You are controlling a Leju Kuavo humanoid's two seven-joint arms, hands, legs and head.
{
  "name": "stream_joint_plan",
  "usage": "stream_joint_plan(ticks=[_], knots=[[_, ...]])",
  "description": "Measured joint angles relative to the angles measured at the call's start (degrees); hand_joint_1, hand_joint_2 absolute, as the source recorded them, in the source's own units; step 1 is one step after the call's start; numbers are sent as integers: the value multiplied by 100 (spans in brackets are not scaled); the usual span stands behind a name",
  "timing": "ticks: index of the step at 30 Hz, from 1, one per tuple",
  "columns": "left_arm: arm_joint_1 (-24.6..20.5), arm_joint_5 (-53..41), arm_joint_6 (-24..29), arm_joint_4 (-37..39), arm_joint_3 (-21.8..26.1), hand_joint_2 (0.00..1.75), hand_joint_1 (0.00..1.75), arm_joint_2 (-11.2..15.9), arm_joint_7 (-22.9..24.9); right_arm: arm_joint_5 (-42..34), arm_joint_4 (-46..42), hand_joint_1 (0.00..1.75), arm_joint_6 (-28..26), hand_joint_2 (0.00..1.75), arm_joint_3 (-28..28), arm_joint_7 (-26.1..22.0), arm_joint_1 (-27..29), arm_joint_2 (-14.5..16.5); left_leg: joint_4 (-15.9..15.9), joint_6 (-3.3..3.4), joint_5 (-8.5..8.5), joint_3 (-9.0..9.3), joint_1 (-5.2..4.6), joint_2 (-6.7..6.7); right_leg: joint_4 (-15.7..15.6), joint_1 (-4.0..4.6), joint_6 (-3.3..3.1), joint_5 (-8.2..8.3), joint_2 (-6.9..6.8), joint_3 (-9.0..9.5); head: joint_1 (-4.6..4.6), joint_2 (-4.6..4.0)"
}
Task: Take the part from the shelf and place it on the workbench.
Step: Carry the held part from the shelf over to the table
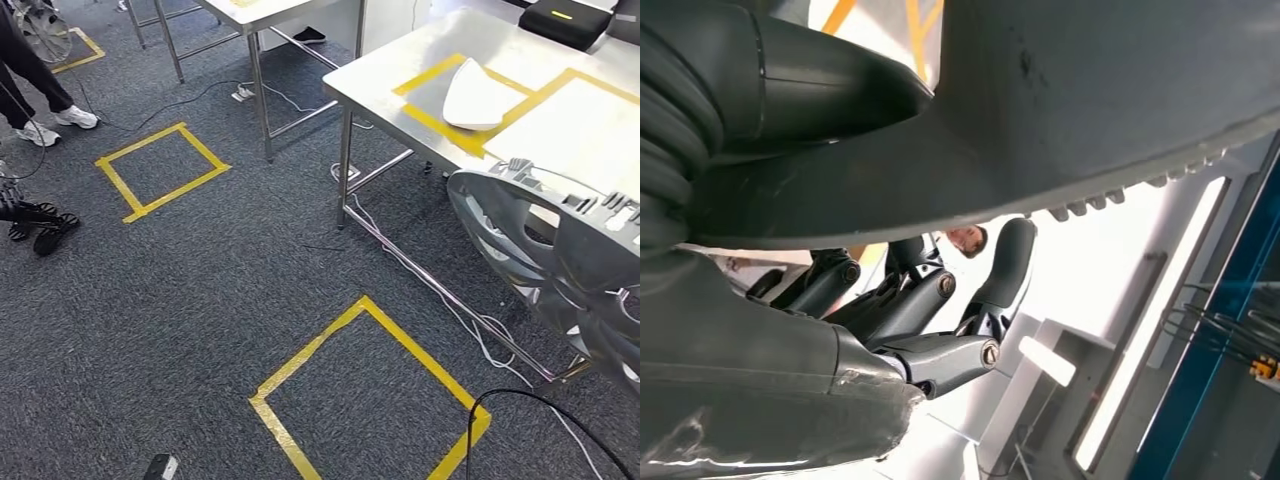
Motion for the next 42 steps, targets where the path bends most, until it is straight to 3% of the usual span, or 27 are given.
stream_joint_plan(ticks=[1, 3, 4, 5, 7, 8, 9, 11, 13, 14, 16, 18, 20, 22, 23, 25, 27, 29, 31, 33, 35, 37, 38, 39, 40, 42], knots=[[-3, -10, -9, -4, 0, 175, 0, 7, -46, -13, -17, 175, -7, 175, -4, -13, 38, 3, -10, 44, 4, 7, -1, 65, 14, 0, 27, -12, -56, -20, 3, 0], [9, -16, -14, -9, 0, 175, 0, 16, -102, -32, -42, 175, -15, 175, -6, -28, 82, 6, -27, 124, 9, 23, 3, 207, 311, 19, 68, -207, -391, -161, 44, 0], [23, -20, -15, -10, 0, 175, 0, 19, -112, -42, -48, 175, -16, 175, -6, -35, 91, 6, -28, 151, 2, 29, -9, 280, 644, 28, 83, -394, -611, -312, 64, 0], [43, -23, -16, -11, 0, 175, 0, 20, -116, -49, -51, 175, -16, 175, -5, -40, 95, 6, -27, 169, -7, 35, -21, 359, 1049, 27, 98, -598, -745, -505, 79, 0], [69, -30, -17, -12, 0, 175, 0, 26, -116, -55, -51, 175, -16, 175, -6, -46, 112, 7, -25, 177, -25, 47, -36, 530, 1644, 19, 119, -809, -841, -793, 80, 0], [72, -31, -18, -13, 0, 175, 0, 28, -116, -54, -51, 175, -17, 175, -8, -46, 120, 8, -25, 173, -38, 60, -39, 612, 1641, 18, 123, -754, -860, -786, 80, 0], [70, -31, -19, -13, 0, 175, 0, 27, -116, -54, -52, 175, -18, 175, -9, -46, 125, 8, -24, 163, -54, 81, -40, 688, 1405, 17, 121, -604, -892, -656, 80, 0], [67, -31, -20, -14, 0, 175, 0, 27, -116, -54, -61, 175, -22, 175, -11, -47, 125, 8, -21, 122, -102, 146, -57, 819, 599, 29, 99, -249, -1137, -203, 83, 0], [67, -32, -21, -18, -1, 175, 0, 29, -117, -54, -72, 175, -30, 175, -14, -49, 121, 14, -20, 60, -145, 205, -89, 931, 118, 48, 44, -92, -1333, 68, 77, 0], [64, -33, -19, -20, -1, 175, 0, 31, -117, -54, -74, 175, -34, 175, -17, -51, 121, 18, -29, 26, -155, 227, -99, 992, 78, 63, 8, -92, -1332, 78, 74, 0], [47, -39, -2, -22, -2, 175, 0, 30, -113, -52, -82, 175, -38, 175, -22, -57, 125, 27, -53, -44, -173, 273, -82, 1091, 50, 61, -66, -68, -1166, 72, 72, 0], [28, -59, 35, -23, -5, 175, 0, 23, -98, -46, -96, 175, -37, 175, -20, -66, 113, 38, 127, -105, -324, 225, -60, 901, -5, 28, -135, -30, -1018, 94, 60, 0], [28, -139, 118, -24, -9, 175, 0, 14, -82, -38, -104, 175, -38, 175, -12, -74, 95, 46, 765, -133, -655, -84, -49, 568, -27, 7, -173, -10, -865, 97, 30, 0], [51, -261, 220, -27, -38, 175, 0, 7, -80, -28, -104, 175, -39, 175, -14, -75, 102, 49, 1420, -141, -862, -461, -49, 448, -27, 7, -183, -9, -686, 92, 9, 0], [61, -304, 251, -31, -56, 175, 0, 4, -84, -24, -104, 175, -40, 175, -19, -73, 109, 49, 1507, -138, -808, -545, -49, 432, -26, 8, -184, -10, -595, 94, 11, 0], [68, -328, 252, -46, -82, 175, 0, 2, -105, -21, -107, 175, -40, 175, -27, -72, 115, 50, 1066, -122, -414, -407, -41, 362, -25, -1, -170, -7, -416, 104, 9, 0], [64, -332, 225, -63, -92, 175, 0, -5, -132, -26, -111, 175, -36, 175, -33, -73, 110, 52, 339, -107, -62, -116, -1, 73, -1, -3, -120, -10, -248, 85, 9, 0], [60, -333, 210, -73, -95, 175, 0, -20, -146, -31, -119, 175, -26, 175, -38, -77, 110, 53, -5, -67, 3, 22, 18, -116, 6, -5, -45, -8, -102, 41, 9, 0], [49, -332, 206, -87, -96, 175, 0, -35, -145, -27, -126, 175, -15, 175, -41, -79, 121, 53, -39, 15, -6, 43, 9, 1, -19, -24, 30, 10, -25, -4, 10, 0], [39, -325, 202, -109, -95, 175, 0, -54, -121, -20, -129, 175, -10, 175, -43, -77, 122, 52, -57, 101, 3, 61, 12, 142, 148, -11, 82, -100, -302, -100, 48, 0], [49, -317, 192, -124, -93, 175, 0, -74, -90, -18, -132, 175, -11, 175, -39, -76, 113, 52, -64, 153, -9, 79, -4, 287, 753, 9, 112, -449, -701, -373, 92, 0], [73, -313, 180, -135, -91, 175, 0, -87, -77, -17, -132, 175, -11, 175, -37, -72, 112, 52, -61, 171, -29, 95, -28, 455, 1459, 7, 132, -757, -832, -710, 99, 0], [78, -311, 176, -142, -89, 175, 0, -93, -76, -17, -131, 175, -10, 175, -39, -70, 115, 52, -60, 172, -42, 106, -37, 538, 1593, 7, 134, -768, -851, -771, 101, 0], [77, -310, 173, -147, -87, 175, 0, -99, -76, -16, -131, 175, -10, 175, -40, -67, 117, 52, -60, 168, -58, 124, -43, 616, 1496, 8, 128, -668, -869, -712, 99, 0], [71, -309, 171, -151, -86, 175, 0, -107, -76, -16, -131, 175, -10, 175, -42, -64, 119, 52, -60, 158, -79, 153, -47, 688, 1177, 12, 117, -487, -911, -534, 99, 0], [65, -307, 165, -161, -85, 175, 0, -122, -76, -18, -132, 175, -9, 175, -44, -60, 118, 52, -58, 111, -135, 225, -67, 812, 400, 36, 72, -175, -1139, -93, 97, 0]])
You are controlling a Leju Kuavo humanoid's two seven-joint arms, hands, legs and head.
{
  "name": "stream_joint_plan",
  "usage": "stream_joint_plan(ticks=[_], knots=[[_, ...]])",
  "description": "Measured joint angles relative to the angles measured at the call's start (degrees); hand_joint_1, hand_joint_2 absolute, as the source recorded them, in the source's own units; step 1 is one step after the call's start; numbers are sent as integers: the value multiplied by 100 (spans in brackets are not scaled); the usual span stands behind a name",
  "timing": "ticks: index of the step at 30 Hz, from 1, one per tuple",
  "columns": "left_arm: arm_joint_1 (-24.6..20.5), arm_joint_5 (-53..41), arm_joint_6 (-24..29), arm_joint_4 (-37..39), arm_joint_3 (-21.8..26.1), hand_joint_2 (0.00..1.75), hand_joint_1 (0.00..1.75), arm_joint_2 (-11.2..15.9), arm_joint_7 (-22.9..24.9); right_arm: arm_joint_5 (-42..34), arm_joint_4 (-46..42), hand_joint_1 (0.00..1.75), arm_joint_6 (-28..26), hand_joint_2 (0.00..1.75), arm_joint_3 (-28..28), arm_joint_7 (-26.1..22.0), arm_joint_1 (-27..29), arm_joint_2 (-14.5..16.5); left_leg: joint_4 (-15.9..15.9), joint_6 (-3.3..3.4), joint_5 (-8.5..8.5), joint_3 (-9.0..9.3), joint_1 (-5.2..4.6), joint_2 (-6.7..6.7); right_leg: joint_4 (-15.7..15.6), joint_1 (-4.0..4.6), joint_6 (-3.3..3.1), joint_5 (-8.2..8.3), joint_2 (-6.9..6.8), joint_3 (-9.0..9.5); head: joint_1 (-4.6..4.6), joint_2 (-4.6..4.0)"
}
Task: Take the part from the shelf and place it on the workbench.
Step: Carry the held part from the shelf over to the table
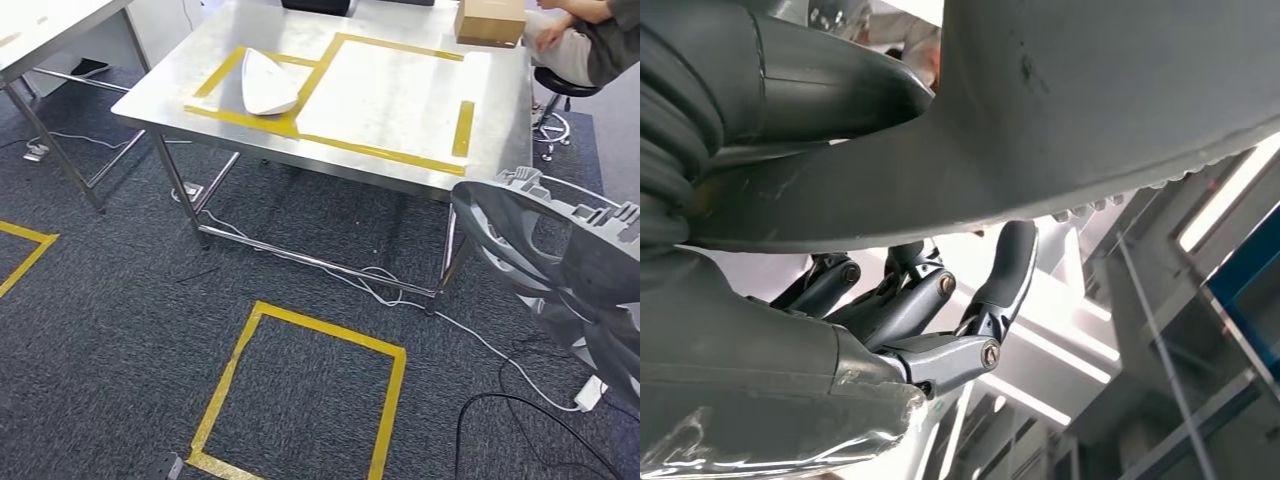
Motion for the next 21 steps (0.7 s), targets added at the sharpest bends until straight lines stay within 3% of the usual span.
stream_joint_plan(ticks=[2, 4, 6, 7, 9, 10, 11, 12, 13, 15, 16, 18, 20, 21], knots=[[-6, 0, -7, -13, 1, 175, 0, -11, 0, -1, 1, 175, 2, 175, -3, 3, 0, 0, -8, -58, -38, 59, -25, 99, -348, 29, -66, 95, -115, 198, -5, 0], [-22, 1, -11, -24, 2, 175, 0, -20, 0, -2, -1, 175, -11, 175, -6, 17, 2, 1, -40, -121, -46, 95, -29, 186, -360, 37, -136, 110, 4, 187, -8, 0], [-40, 1, -12, -40, 2, 175, 0, -27, 6, -11, -16, 175, -85, 175, -16, 76, -2, 5, 48, -190, -143, 68, -14, 41, -400, 8, -200, 133, 97, 190, -18, 0], [-44, 1, -13, -49, 2, 175, 0, -29, 15, -22, -26, 175, -140, 175, -24, 119, -7, 8, 258, -216, -279, -29, -8, -97, -421, -12, -229, 142, 135, 198, -31, 0], [-32, 1, -14, -65, 2, 175, 0, -33, 49, -54, -35, 175, -238, 175, -48, 195, -13, 11, 981, -242, -639, -397, 1, -333, -428, -26, -262, 138, 204, 193, -56, 0], [-20, 1, -11, -72, 3, 175, 0, -34, 64, -84, -36, 175, -268, 175, -63, 228, -11, 11, 1333, -246, -760, -593, 2, -366, -428, -25, -269, 133, 246, 191, -61, 0], [-9, 0, -7, -78, 4, 175, 0, -36, 75, -129, -36, 175, -292, 175, -81, 261, -9, 11, 1529, -247, -769, -722, 2, -376, -427, -25, -271, 131, 290, 194, -63, 0], [-3, -1, 2, -87, 5, 175, 0, -37, 78, -195, -36, 175, -316, 175, -103, 296, -8, 11, 1512, -243, -656, -750, 4, -380, -427, -26, -269, 129, 332, 200, -63, 0], [-1, -1, 11, -101, 5, 175, 0, -38, 79, -268, -37, 175, -343, 175, -126, 330, -6, 11, 1276, -236, -445, -669, 7, -382, -426, -29, -262, 125, 371, 213, -62, 0], [-7, -2, 30, -129, 6, 175, 0, -43, 78, -380, -42, 175, -389, 175, -169, 375, -7, 11, 513, -224, -13, -338, 15, -402, -414, -24, -224, 107, 432, 237, -64, 0], [-15, -2, 35, -140, 5, 175, 0, -50, 76, -406, -46, 175, -400, 175, -191, 386, -7, 11, 213, -205, 94, -207, 18, -416, -404, -15, -195, 100, 456, 236, -63, 0], [-27, -4, 39, -155, 5, 175, 0, -69, 75, -449, -55, 175, -394, 175, -227, 407, -5, 11, -35, -176, 123, -116, 20, -439, -385, 8, -204, 91, 482, 217, -63, 0], [-28, -5, 14, -172, 9, 175, 0, -75, 74, -612, -61, 175, -310, 175, -254, 499, -2, 11, -52, -135, 124, -122, 2, -441, -426, 2, -248, 105, 480, 223, -62, 0], [-27, -5, -4, -181, 10, 175, 0, -74, 74, -739, -60, 175, -221, 175, -262, 572, -4, 10, -66, -91, 93, -122, -8, -443, -450, -9, -213, 121, 475, 245, -62, 0]])
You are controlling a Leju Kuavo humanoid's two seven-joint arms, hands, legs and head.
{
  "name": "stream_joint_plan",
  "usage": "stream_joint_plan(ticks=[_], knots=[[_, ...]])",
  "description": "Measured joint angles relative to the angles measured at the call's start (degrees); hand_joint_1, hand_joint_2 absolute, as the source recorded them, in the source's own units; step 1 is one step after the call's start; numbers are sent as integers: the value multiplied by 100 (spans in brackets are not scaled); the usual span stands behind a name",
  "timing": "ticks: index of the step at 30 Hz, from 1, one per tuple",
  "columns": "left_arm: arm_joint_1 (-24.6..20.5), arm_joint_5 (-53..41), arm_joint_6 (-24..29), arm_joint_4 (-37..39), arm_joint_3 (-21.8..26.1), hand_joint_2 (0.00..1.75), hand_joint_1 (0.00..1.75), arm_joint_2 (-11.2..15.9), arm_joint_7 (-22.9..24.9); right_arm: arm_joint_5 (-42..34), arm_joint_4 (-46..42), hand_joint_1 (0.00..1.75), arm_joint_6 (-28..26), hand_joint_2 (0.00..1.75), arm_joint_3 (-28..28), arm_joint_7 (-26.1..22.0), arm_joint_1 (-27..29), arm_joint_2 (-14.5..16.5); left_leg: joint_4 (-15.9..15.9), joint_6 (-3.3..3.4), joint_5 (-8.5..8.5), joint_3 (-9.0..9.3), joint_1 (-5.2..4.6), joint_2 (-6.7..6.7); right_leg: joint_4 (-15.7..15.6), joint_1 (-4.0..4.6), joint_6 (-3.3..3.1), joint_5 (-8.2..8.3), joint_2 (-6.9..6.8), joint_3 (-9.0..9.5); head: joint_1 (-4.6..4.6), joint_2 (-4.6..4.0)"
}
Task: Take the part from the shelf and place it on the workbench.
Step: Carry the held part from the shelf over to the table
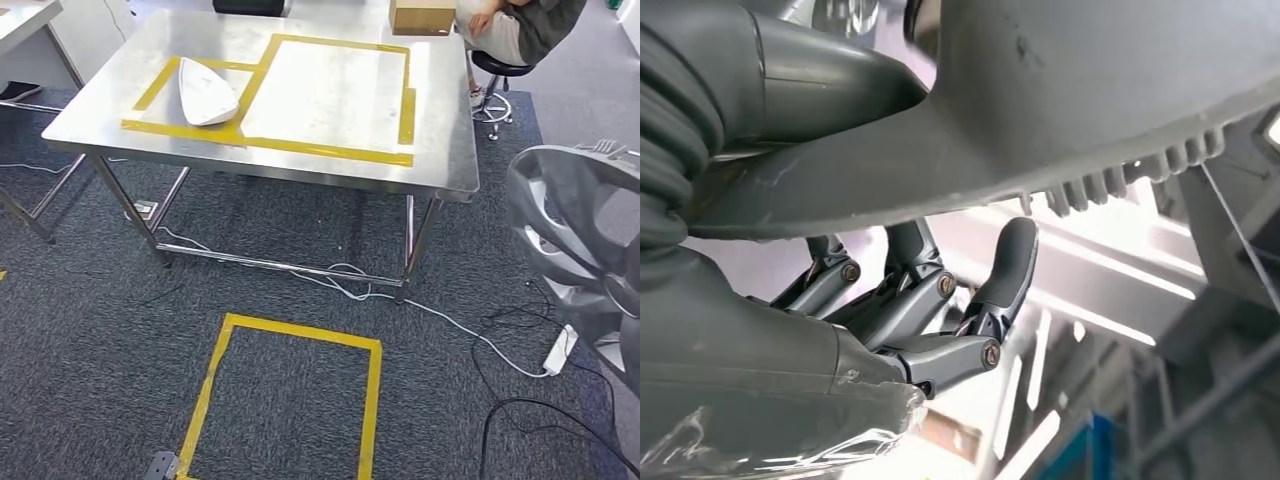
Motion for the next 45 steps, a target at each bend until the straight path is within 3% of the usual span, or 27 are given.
stream_joint_plan(ticks=[2, 4, 7, 9, 10, 11, 13, 15, 17, 19, 21, 22, 23, 25, 26, 27, 29, 30, 31, 33, 34, 36, 38, 40, 41, 42, 45], knots=[[2, -3, -23, -14, 2, 175, 0, -3, 0, -249, 19, 175, 226, 175, -7, 176, -13, -3, -35, 112, -79, 30, -8, -5, -5, -20, 139, 31, -19, 30, 0, 0], [12, -7, -20, -33, 4, 175, 0, -10, 0, -411, 55, 175, 414, 175, -8, 358, -30, -10, -62, 199, -132, 122, 8, -5, 203, -24, 201, -50, -83, -38, 12, 0], [24, -11, -7, -73, 8, 175, 0, -13, 6, -519, 112, 175, 547, 175, -9, 537, -51, -17, -64, 231, -200, 263, 17, 6, 1163, -34, 206, -443, -158, -564, 29, 0], [32, -12, 26, -92, 17, 175, 0, -16, 34, -565, 159, 175, 685, 175, -10, 737, -77, -21, -63, 191, -282, 371, 42, 12, 1596, -58, 212, -574, -170, -900, 31, 0], [36, -12, 47, -99, 25, 175, 0, -19, 58, -563, 186, 175, 753, 175, -11, 856, -91, -23, -62, 154, -334, 445, 68, 12, 1526, -78, 233, -540, -178, -932, 31, 0], [38, -12, 65, -105, 32, 175, 0, -21, 83, -544, 214, 175, 791, 175, -12, 958, -102, -25, -60, 110, -394, 531, 102, 8, 1261, -106, 268, -427, -193, -863, 32, 0], [48, -13, 87, -131, 42, 175, 0, -15, 116, -531, 284, 175, 784, 175, -17, 1098, -128, -31, -52, -5, -542, 707, 153, 2, 559, -170, 362, -7, -287, -639, 65, 0], [45, -20, 126, -165, 48, 175, 0, -7, 128, -637, 365, 175, 694, 175, -38, 1247, -165, -36, -123, -124, -669, 862, 157, 18, 213, -177, 335, 237, -343, -511, 92, 0], [9, -39, 161, -184, 50, 175, 0, -4, 131, -752, 404, 175, 545, 175, -93, 1363, -194, -39, -143, -231, -614, 941, 158, 35, 196, -158, 205, 162, -295, -435, 82, 0], [-40, -59, 169, -189, 50, 175, 0, -1, 131, -788, 403, 175, 422, 175, -149, 1390, -214, -39, 338, -299, -312, 720, 171, 34, 150, -166, 107, 60, -258, -282, 56, 0], [-57, -64, 170, -189, 49, 175, 0, 4, 133, -799, 403, 175, 376, 175, -180, 1396, -227, -39, 1133, -308, -187, 169, 159, 33, 61, -161, 31, -67, -242, -67, 21, -1], [-46, -67, 171, -189, 48, 175, 0, 6, 136, -798, 404, 175, 363, 175, -192, 1400, -231, -39, 1418, -297, -334, -121, 144, 32, 7, -151, 6, -134, -227, 51, 7, -1], [-25, -72, 173, -189, 49, 175, 0, 7, 139, -788, 404, 175, 342, 175, -204, 1400, -233, -39, 1567, -278, -611, -368, 125, 32, -45, -141, -13, -205, -207, 179, -1, -1], [18, -81, 178, -189, 50, 175, 0, 7, 142, -760, 404, 175, 287, 175, -231, 1394, -232, -39, 1509, -221, -1171, -704, 80, 31, -149, -115, -25, -368, -159, 483, -10, -1], [35, -83, 179, -189, 50, 175, 0, 10, 142, -751, 404, 175, 275, 175, -245, 1388, -231, -39, 1336, -179, -1242, -797, 52, 31, -196, -102, -20, -461, -141, 654, -14, -2], [54, -84, 179, -189, 51, 175, 0, 15, 140, -749, 404, 175, 288, 175, -258, 1383, -230, -39, 1062, -118, -1012, -848, 17, 30, -244, -90, -10, -560, -129, 816, -22, -1], [102, -80, 180, -189, 63, 175, 0, 33, 137, -757, 414, 175, 405, 175, -275, 1398, -236, -40, 355, 8, 67, -890, -62, 17, -294, -56, 23, -766, -95, 1096, -32, -2], [126, -79, 180, -190, 72, 175, 0, 35, 136, -759, 416, 175, 493, 175, -276, 1419, -239, -42, 103, 45, 523, -879, -91, 3, -343, -36, 36, -883, -75, 1213, -26, -3], [135, -74, 181, -190, 80, 175, 0, 34, 133, -749, 417, 175, 595, 175, -274, 1447, -239, -45, -45, 57, 747, -847, -99, -16, -346, -14, 57, -944, -55, 1338, -15, -3], [95, -66, 179, -193, 86, 175, 0, 16, 125, -632, 408, 175, 840, 175, -243, 1499, -242, -59, -60, 76, 677, -689, -80, -45, -217, 3, 101, -929, -47, 1441, 15, -3], [59, -60, 178, -197, 87, 175, 0, 14, 120, -521, 407, 175, 978, 175, -205, 1531, -254, -72, -59, 107, 615, -593, -68, -50, 22, 2, 131, -840, -70, 1390, 22, -3], [-2, -54, 174, -209, 91, 175, 0, 15, 114, -279, 428, 175, 1193, 175, -80, 1612, -300, -133, -56, 173, 485, -414, -61, -46, 681, -1, 181, -865, -142, 1029, 28, -4], [-27, -50, 160, -214, 102, 175, 0, 15, 100, -105, 490, 175, 1268, 175, 39, 1699, -334, -208, -56, 212, 323, -250, -62, -52, 1246, 3, 206, -1287, -182, 536, 35, -4], [-17, -47, 144, -215, 117, 175, 0, 16, 78, -16, 566, 175, 1290, 175, 130, 1746, -362, -274, -57, 226, 155, -60, -62, -87, 1329, 4, 198, -1719, -183, 166, 47, -3], [-9, -46, 139, -215, 124, 175, 0, 18, 67, 3, 600, 175, 1291, 175, 173, 1755, -387, -304, -59, 226, 73, 46, -62, -106, 1177, 7, 186, -1722, -183, 61, 50, -2], [-2, -46, 136, -215, 129, 175, 0, 21, 60, 12, 627, 175, 1290, 175, 210, 1757, -417, -335, -61, 221, -11, 160, -63, -121, 912, 16, 161, -1497, -183, 0, 52, -2], [17, -48, 121, -213, 150, 175, 0, 18, 50, 24, 704, 175, 1289, 175, 291, 1766, -485, -402, -71, 162, -220, 401, -60, -159, 146, 76, 40, -270, -189, -72, 46, -2]])
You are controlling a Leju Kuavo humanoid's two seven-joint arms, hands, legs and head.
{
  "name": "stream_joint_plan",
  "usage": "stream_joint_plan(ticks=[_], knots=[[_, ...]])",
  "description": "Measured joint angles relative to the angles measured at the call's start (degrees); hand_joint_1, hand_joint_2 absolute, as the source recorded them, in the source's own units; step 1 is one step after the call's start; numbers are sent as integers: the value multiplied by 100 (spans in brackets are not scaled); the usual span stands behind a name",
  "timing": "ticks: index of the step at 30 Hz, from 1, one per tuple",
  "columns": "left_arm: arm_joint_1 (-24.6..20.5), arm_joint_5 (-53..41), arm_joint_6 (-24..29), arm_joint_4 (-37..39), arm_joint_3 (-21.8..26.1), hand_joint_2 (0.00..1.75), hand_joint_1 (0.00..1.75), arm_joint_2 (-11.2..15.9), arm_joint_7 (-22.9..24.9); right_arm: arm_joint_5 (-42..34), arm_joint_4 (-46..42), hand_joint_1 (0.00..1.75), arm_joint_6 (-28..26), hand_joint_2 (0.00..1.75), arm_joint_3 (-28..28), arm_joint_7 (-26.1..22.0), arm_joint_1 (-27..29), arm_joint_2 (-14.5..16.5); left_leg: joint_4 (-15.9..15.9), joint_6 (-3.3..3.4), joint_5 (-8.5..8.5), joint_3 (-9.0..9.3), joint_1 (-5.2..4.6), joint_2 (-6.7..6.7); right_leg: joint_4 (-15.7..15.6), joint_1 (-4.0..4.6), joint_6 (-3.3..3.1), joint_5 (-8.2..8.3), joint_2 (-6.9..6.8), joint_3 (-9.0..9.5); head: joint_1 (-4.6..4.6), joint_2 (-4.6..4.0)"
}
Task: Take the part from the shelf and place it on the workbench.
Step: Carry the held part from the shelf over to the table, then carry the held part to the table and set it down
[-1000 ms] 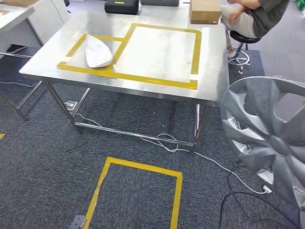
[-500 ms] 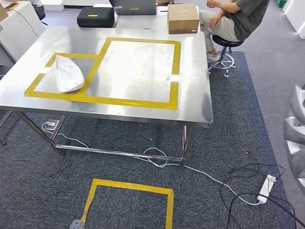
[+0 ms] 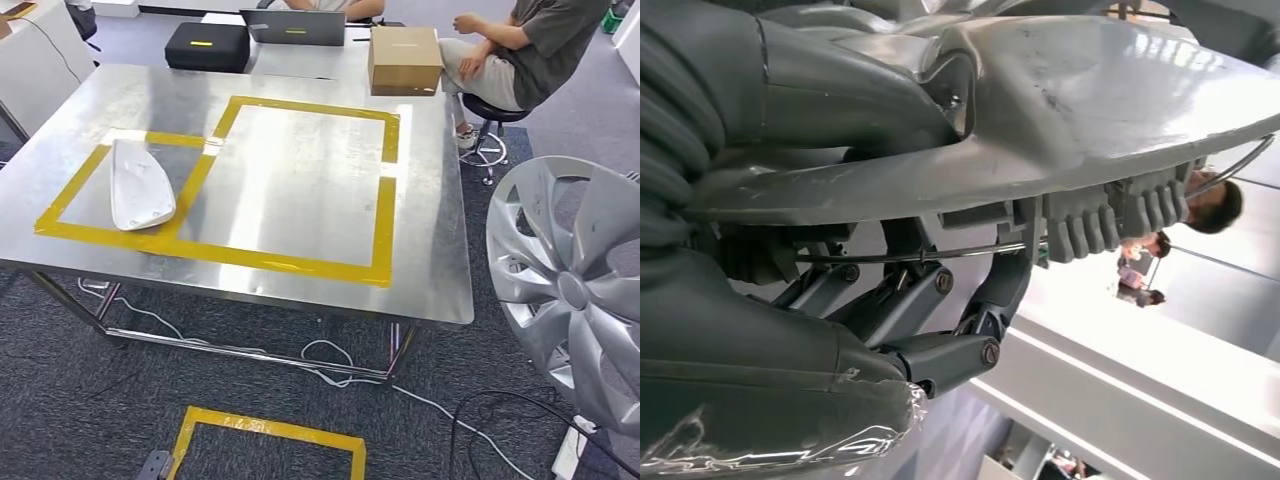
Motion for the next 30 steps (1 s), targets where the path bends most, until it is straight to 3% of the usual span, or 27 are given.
stream_joint_plan(ticks=[1, 4, 5, 10, 17, 19, 22, 23, 25, 28, 29, 30], knots=[[2, -2, -3, 1, 7, 175, 0, -2, -2, 10, 18, 175, -2, 175, 20, 5, -13, -16, 4, -30, -38, 29, 0, -10, -94, 15, -28, 227, 4, 8, -3, 0], [-18, -8, 19, 1, 13, 175, 0, 4, -7, 52, 43, 175, -22, 175, 81, 19, -39, -57, -11, -17, -42, 65, -5, -7, -166, 19, 32, 332, 28, 50, -19, 0], [-28, -8, 32, 1, 12, 175, 0, 7, -8, 61, 47, 175, -35, 175, 98, 26, -45, -69, -46, -9, -41, 81, -5, -4, -171, 19, 44, 333, 31, 44, -25, 0], [-41, -16, 30, 1, 11, 175, 0, 36, -13, -113, 87, 175, -48, 175, 140, 114, -65, -133, -158, -69, -79, 131, -6, 9, -177, 18, -24, 294, 43, 46, -25, 0], [-25, -63, 24, 1, 13, 175, 0, 85, -72, -96, 192, 175, -64, 175, 148, 126, -109, -287, -165, -101, -66, 130, -10, 12, -182, 17, -42, 305, 43, 52, -22, 0], [-23, -91, -9, 7, 10, 175, 0, 108, -161, -61, 229, 175, -72, 175, 148, 151, -140, -355, -159, -53, -66, 129, -24, 15, -230, -6, -1, 336, 47, 64, -22, 0], [-20, -146, -68, 54, 3, 175, 0, 169, -350, -61, 351, 175, -50, 175, 140, 229, -214, -516, -307, 87, -38, 165, -30, 22, -219, -28, 103, 453, 49, 49, -25, 0], [-12, -163, -69, 75, 0, 175, 0, 186, -381, -51, 413, 175, -43, 175, 137, 250, -254, -580, -364, 116, -39, 206, -18, 24, -143, -26, 129, 453, 41, 11, -12, -1], [12, -187, -60, 116, -4, 175, 0, 214, -403, -6, 546, 175, -40, 175, 133, 289, -346, -696, -399, 136, -69, 305, 10, 39, 250, -38, 173, 273, 28, -215, 17, -2], [34, -201, -46, 166, -2, 175, 0, 267, -419, 68, 724, 175, -44, 175, 133, 321, -419, -809, -400, 100, -169, 435, 41, 62, 1278, -97, 245, -83, 23, -837, 32, -2], [41, -203, -45, 183, -2, 175, 0, 277, -422, 84, 774, 175, -43, 175, 133, 325, -422, -834, -399, 66, -217, 498, 65, 62, 1375, -126, 278, -74, 19, -947, 33, -2], [52, -206, -45, 202, -3, 175, 0, 282, -423, 92, 816, 175, -43, 175, 133, 328, -425, -855, -398, 21, -274, 579, 99, 60, 1246, -157, 324, 11, 13, -944, 33, -2]])
